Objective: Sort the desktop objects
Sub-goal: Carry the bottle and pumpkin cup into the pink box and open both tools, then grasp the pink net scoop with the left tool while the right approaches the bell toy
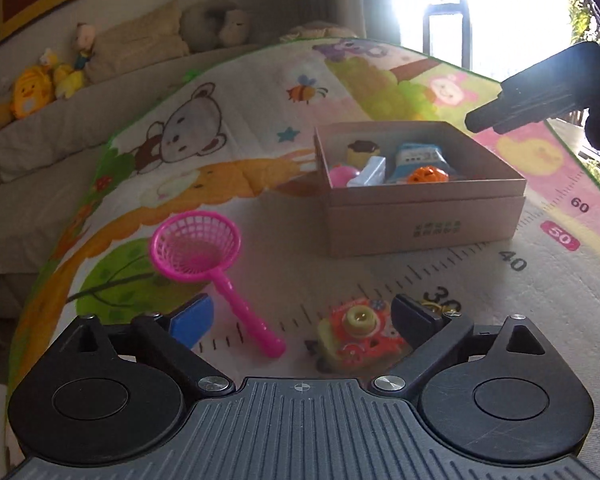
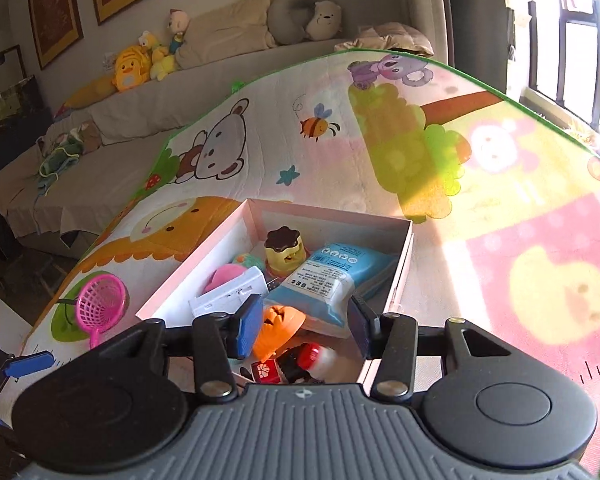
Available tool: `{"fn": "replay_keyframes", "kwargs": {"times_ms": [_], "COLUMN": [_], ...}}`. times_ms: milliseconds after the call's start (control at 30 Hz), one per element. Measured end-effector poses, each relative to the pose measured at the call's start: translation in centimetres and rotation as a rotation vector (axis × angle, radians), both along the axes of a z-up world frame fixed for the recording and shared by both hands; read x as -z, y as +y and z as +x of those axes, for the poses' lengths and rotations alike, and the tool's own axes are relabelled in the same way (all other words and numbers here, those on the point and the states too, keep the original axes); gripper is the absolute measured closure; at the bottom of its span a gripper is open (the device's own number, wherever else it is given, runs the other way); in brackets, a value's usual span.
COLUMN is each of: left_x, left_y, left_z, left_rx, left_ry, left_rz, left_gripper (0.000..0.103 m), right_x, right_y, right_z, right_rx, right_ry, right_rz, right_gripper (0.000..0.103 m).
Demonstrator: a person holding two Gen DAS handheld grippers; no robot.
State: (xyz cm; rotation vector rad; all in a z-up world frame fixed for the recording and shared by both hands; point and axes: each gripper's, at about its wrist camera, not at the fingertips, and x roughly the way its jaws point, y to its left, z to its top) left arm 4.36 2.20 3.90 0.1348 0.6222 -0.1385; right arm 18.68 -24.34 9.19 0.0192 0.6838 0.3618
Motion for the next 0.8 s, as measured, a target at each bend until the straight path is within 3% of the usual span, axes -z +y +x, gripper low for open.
{"fn": "replay_keyframes", "kwargs": {"times_ms": [167,400,700,733,767,800], "left_x": [0.9,0.6,1.2,1.3,1.3,1.3], "left_y": [2.7,5.9,5.9,5.8,5.6,5.4], "left_z": [-1.0,-1.2,-1.3,-1.2,-0.9,-0.7], "left_rx": [-0.118,-0.242,-0.242,-0.239,-0.232,-0.22], "left_ry": [0.001,-0.005,0.028,0.031,0.035,0.036], "left_rz": [0.023,-0.019,-0.063,-0.065,-0.068,-0.067], "left_gripper": [0.003,0.003,0.002,0.002,0.002,0.002], "right_x": [0.9,5.3,8.4,8.6,8.7,8.7], "right_y": [4.3,11.3,14.5,14.5,14.5,14.4], "right_z": [-4.9,-9.9,-9.3,-9.0,-8.9,-8.9], "right_rx": [-0.184,-0.406,-0.402,-0.39,-0.379,-0.368], "right_ry": [-0.071,-0.007,0.076,0.071,0.067,0.053], "right_rz": [-0.065,-0.109,-0.108,-0.105,-0.117,-0.128], "right_gripper": [0.038,0.035,0.03,0.034,0.047,0.047]}}
